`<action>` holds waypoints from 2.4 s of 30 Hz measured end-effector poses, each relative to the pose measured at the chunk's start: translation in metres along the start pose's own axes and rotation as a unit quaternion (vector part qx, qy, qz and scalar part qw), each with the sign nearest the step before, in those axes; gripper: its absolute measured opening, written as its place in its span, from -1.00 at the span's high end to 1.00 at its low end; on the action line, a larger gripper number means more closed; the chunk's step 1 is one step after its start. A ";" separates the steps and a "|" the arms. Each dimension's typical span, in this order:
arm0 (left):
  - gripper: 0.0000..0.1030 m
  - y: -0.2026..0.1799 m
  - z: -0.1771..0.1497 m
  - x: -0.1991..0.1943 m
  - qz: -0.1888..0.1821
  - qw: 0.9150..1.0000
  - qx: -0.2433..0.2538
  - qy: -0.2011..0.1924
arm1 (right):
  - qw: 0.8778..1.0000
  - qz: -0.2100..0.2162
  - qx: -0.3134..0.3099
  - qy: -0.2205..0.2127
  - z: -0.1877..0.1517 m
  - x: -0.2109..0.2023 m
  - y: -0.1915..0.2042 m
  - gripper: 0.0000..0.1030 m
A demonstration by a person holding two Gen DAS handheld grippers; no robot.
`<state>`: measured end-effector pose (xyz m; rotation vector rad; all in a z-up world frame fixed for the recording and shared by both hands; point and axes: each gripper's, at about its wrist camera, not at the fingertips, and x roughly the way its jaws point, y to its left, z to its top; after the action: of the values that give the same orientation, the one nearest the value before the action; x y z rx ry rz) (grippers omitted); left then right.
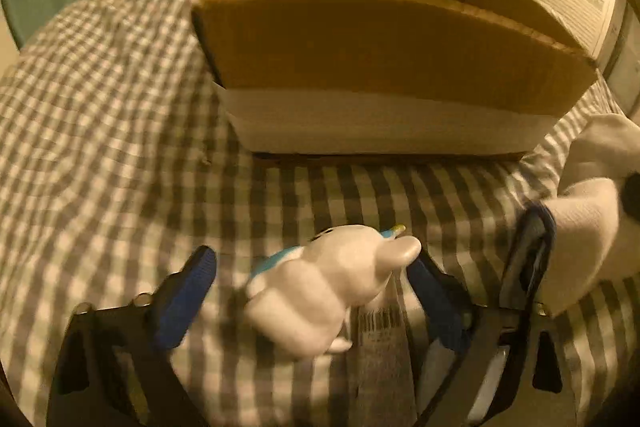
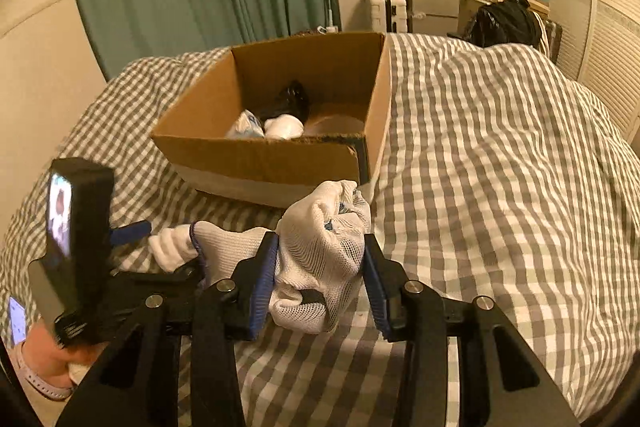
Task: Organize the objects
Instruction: 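Grasp the white rabbit figure with the left tool while the right tool grasps the white socks, then carry the rabbit figure and socks into the box and open both tools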
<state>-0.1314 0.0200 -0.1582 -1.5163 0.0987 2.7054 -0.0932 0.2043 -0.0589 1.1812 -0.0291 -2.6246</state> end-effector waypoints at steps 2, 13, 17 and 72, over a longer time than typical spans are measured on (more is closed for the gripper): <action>-0.34 -0.002 -0.001 0.007 -0.007 1.000 0.006 0.013 | 1.000 0.005 0.003 0.006 0.000 0.004 -0.001 0.21; -0.21 -0.003 -0.014 -0.025 -0.004 1.000 0.009 -0.008 | 1.000 -0.009 -0.004 -0.008 -0.006 -0.005 0.000 0.21; -0.22 0.001 -0.020 -0.055 0.009 0.999 0.010 -0.037 | 0.999 -0.028 -0.019 -0.023 -0.009 -0.018 0.008 0.21; -0.22 -0.014 0.161 -0.022 -0.021 0.987 0.067 -0.146 | 0.990 -0.080 -0.054 -0.101 0.170 0.077 0.005 0.22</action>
<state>-0.2561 0.0458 -0.0560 -1.0620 0.2305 2.7874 -0.2667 0.1652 -0.0009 0.9129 0.1732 -2.8363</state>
